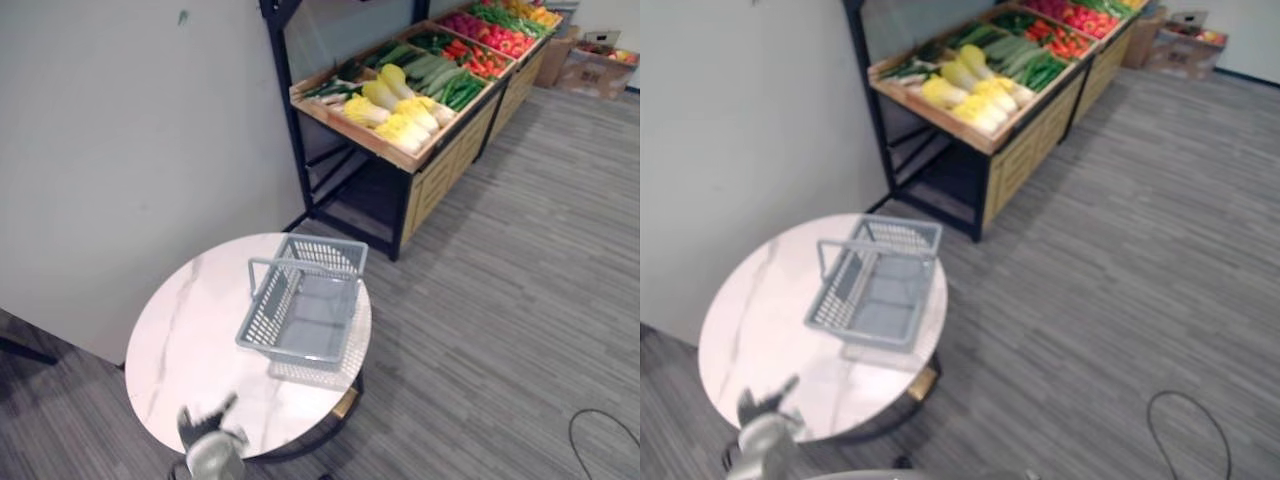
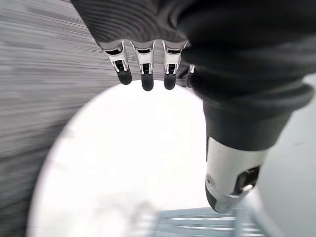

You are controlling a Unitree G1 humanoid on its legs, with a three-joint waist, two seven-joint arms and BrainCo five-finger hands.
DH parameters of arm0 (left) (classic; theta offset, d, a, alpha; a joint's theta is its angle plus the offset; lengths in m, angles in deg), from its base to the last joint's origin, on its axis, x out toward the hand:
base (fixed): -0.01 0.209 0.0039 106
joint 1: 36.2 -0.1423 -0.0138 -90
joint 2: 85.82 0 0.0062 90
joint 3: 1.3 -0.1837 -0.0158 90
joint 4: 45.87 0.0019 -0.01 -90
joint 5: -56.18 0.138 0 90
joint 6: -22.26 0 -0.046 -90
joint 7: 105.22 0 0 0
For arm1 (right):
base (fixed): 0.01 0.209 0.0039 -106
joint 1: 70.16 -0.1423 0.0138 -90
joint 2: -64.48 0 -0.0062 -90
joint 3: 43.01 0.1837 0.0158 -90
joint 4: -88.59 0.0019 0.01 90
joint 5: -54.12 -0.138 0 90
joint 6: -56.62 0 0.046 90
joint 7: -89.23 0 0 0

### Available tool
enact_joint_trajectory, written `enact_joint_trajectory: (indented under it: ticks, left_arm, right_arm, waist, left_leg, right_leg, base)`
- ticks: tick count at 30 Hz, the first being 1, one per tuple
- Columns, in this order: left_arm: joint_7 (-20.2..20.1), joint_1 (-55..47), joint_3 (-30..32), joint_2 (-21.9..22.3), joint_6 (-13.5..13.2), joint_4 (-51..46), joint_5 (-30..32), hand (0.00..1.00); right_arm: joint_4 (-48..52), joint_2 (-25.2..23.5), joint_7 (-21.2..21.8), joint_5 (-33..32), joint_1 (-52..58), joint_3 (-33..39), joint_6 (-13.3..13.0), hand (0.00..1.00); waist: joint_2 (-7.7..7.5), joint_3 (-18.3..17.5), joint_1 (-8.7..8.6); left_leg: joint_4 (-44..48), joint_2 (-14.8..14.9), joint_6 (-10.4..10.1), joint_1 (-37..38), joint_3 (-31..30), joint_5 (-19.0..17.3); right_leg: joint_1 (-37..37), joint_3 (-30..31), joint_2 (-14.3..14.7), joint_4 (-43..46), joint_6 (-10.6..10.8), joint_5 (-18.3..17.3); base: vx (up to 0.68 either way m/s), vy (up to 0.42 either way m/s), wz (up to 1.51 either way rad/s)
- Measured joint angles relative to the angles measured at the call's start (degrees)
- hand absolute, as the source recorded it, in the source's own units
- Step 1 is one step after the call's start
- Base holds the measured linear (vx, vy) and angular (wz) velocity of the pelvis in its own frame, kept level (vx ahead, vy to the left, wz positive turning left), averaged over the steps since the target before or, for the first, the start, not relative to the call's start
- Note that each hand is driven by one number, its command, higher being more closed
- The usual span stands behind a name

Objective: Pick vegetable in the basket

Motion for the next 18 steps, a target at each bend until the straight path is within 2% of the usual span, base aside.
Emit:
enact_joint_trajectory:
  ticks: [2, 3, 4, 5, 6, 7, 8, 10, 12, 14, 16, 17, 18]
  left_arm:
    - [-0.06, -2.22, -0.59, 1.24, 0.00, 3.43, -1.28, 0.00]
    - [-0.43, -3.56, -0.84, 1.55, -0.03, 3.63, -1.55, 0.00]
    - [-0.96, -3.63, -1.15, 1.40, -0.09, 3.57, -1.83, 0.00]
    - [-1.09, -3.06, -1.12, 1.13, -0.21, 3.57, -1.82, 0.00]
    - [-1.15, -3.02, -1.13, 1.00, -0.29, 3.50, -1.82, 0.00]
    - [-1.15, -3.88, -1.13, 0.94, -0.31, 3.61, -1.81, 0.00]
    - [-1.14, -4.52, -1.14, 0.89, -0.35, 3.61, -1.82, 0.00]
    - [-1.09, -6.31, -1.00, 0.66, -0.49, 3.58, -2.00, 0.00]
    - [-1.10, -7.10, -0.24, 0.41, -0.49, 3.54, -2.09, 0.00]
    - [-1.09, -7.65, 0.33, -0.32, -0.20, 3.51, -1.90, 0.00]
    - [-1.17, -8.18, 0.39, -0.37, -0.07, 3.51, -1.67, 0.00]
    - [-1.41, -8.56, 0.20, -0.29, -0.01, 3.51, -1.19, 0.00]
    - [-1.71, -8.66, 0.08, -0.29, 0.06, 3.51, -0.99, 0.00]
  right_arm:
    - [3.47, -1.42, -1.99, -3.26, 0.34, 3.17, -3.04, 0.00]
    - [7.16, -2.03, -4.26, -5.34, 0.46, 6.36, -6.48, 0.00]
    - [11.72, -1.80, -6.75, -5.82, 0.29, 11.47, -9.35, 0.00]
    - [13.54, -1.36, -8.24, -5.92, -0.38, 14.05, -10.39, 0.00]
    - [17.41, 1.05, -10.84, -5.95, -2.75, 18.21, -12.08, 0.00]
    - [22.20, 4.19, -12.97, -5.78, -5.13, 21.16, -13.55, 0.00]
    - [25.11, 5.78, -14.21, -5.42, -6.20, 22.25, -14.38, 0.00]
    - [37.24, 10.50, -17.36, -2.64, -9.75, 24.43, -17.23, 0.00]
    - [46.56, 13.69, -20.03, 3.45, -12.56, 24.36, -16.97, 0.00]
    - [54.40, 15.40, -21.79, 13.42, -14.61, 21.21, -16.19, 0.00]
    - [58.14, 15.40, -21.41, 19.38, -14.99, 15.95, -15.31, 0.00]
    - [59.79, 15.35, -19.92, 21.18, -15.10, 12.09, -14.35, 0.00]
    - [60.30, 15.34, -19.03, 22.20, -15.15, 10.15, -13.68, 0.00]
  waist:
    - [-0.80, 0.02, 0.04]
    - [-1.41, -0.17, -0.18]
    - [-2.04, -0.01, -0.34]
    - [-2.21, 0.06, -0.01]
    - [-1.66, 0.36, 0.15]
    - [-1.57, 0.74, 0.04]
    - [-1.55, 0.72, 0.07]
    - [-1.32, 0.32, 0.30]
    - [-1.09, 0.17, 0.58]
    - [-0.91, -0.14, 1.32]
    - [-1.06, -0.32, 1.53]
    - [-0.85, -0.32, 1.55]
    - [-0.59, -0.12, 1.47]
  left_leg:
    - [0.01, 0.36, -0.07, -0.42, 1.25, 0.08]
    - [0.40, 0.73, 0.24, -1.38, 4.80, 0.92]
    - [1.31, 1.62, 2.34, -3.55, 12.18, -0.21]
    - [3.36, 2.43, 2.33, -4.53, 14.43, -0.62]
    - [5.63, 2.96, 2.17, -5.67, 15.81, -0.48]
    - [4.45, 2.45, 2.53, -4.58, 14.63, -0.20]
    - [3.30, 1.97, 2.79, -3.83, 14.33, 0.06]
    - [0.03, 0.64, 3.15, -2.31, 13.52, 0.33]
    - [0.03, 0.25, 3.75, -2.56, 12.35, -0.09]
    - [0.04, 0.22, 4.12, -3.08, 11.09, -0.33]
    - [0.06, -0.17, 4.37, -2.89, 10.60, -0.48]
    - [0.09, -0.49, 4.80, -2.16, 9.53, -0.73]
    - [0.27, -0.55, 5.19, -1.72, 8.95, -0.82]
  right_leg:
    - [0.06, -0.53, 0.06, 0.51, 0.01, 0.03]
    - [-0.14, -2.42, -0.67, 1.37, 0.09, 0.08]
    - [-1.29, -5.71, -0.86, 3.09, 0.36, 0.28]
    - [-2.04, -6.72, -1.18, 4.42, 0.36, 0.28]
    - [-3.01, -7.98, -1.75, 7.37, 0.33, 0.29]
    - [-3.20, -8.43, -2.42, 10.33, 0.33, 0.29]
    - [-3.15, -8.41, -2.74, 11.60, 0.33, 0.29]
    - [-4.53, -8.16, -3.86, 16.21, 0.15, 0.40]
    - [-6.38, -8.03, -4.77, 19.99, -1.32, 1.34]
    - [-9.69, -8.21, -5.80, 26.06, -4.30, 3.54]
    - [-12.81, -8.34, -7.69, 32.60, -6.03, 6.05]
    - [-15.00, -8.17, -8.96, 37.40, -8.62, 8.49]
    - [-16.15, -7.81, -9.54, 39.83, -9.23, 9.48]
  base:
    - [-0.02, -0.035, 0.14]
    - [-0.09, 0.016, 0.74]
    - [-0.10, 0.050, 0.89]
    - [-0.07, 0.063, 1.01]
    - [-0.03, 0.063, 0.71]
    - [-0.02, 0.062, 0.61]
    - [-0.03, 0.119, 0.40]
    - [-0.03, 0.160, 0.28]
    - [-0.03, 0.118, 0.26]
    - [-0.01, 0.106, 0.25]
    - [0.03, 0.094, 0.19]
    - [0.06, 0.069, 0.27]
    - [0.06, 0.045, 0.38]
